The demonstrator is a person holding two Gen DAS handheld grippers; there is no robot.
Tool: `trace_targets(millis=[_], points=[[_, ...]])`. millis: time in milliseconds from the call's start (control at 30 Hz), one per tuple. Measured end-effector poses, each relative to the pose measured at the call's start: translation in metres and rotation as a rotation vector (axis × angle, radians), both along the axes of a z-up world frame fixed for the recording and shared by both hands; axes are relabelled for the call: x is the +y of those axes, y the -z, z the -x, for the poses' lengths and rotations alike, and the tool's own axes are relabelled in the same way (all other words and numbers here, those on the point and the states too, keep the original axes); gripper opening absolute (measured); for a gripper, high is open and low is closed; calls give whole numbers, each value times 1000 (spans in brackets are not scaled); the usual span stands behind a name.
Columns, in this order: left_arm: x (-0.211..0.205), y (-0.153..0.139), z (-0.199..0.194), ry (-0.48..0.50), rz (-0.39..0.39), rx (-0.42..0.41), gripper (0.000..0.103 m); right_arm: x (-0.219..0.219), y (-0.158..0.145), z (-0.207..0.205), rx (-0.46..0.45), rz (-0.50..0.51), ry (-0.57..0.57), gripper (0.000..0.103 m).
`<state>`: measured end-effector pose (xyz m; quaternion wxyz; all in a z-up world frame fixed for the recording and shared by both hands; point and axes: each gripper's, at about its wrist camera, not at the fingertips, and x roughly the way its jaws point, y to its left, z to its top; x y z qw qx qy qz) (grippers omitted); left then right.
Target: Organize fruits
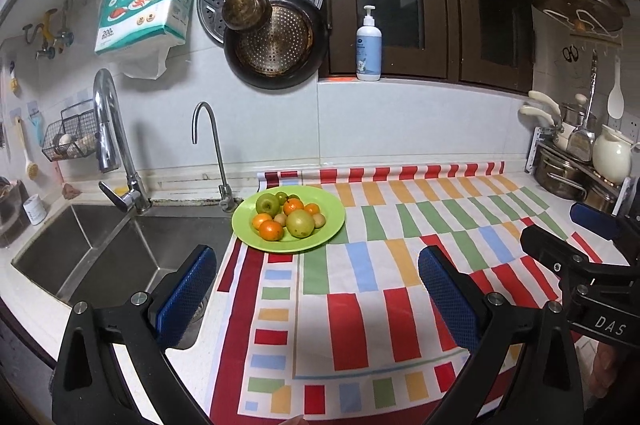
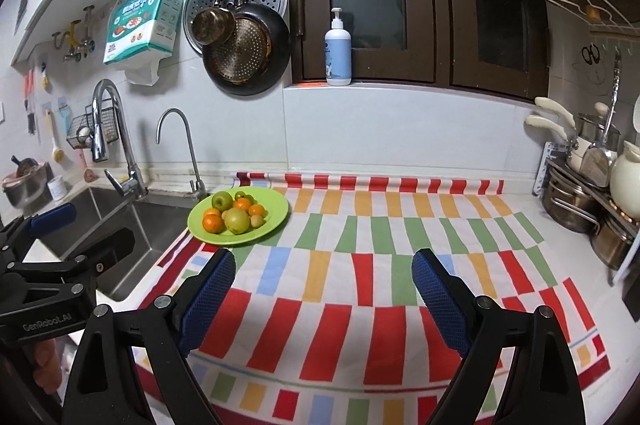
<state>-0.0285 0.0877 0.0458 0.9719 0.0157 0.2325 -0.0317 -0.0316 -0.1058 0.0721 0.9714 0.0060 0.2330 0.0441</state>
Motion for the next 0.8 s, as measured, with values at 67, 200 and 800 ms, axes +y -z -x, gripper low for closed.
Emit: trace_targets(millis=[67,200,800], points=[[-1,-1,7,3,-2,-4,103,0,-1,7,-4,-3,2,90],[0,-1,16,3,-5,-12,103,0,-3,17,-8,-1,4,90],[-2,-3,34,9,-7,-25,103,-2,-4,36,-13,4,7,91]])
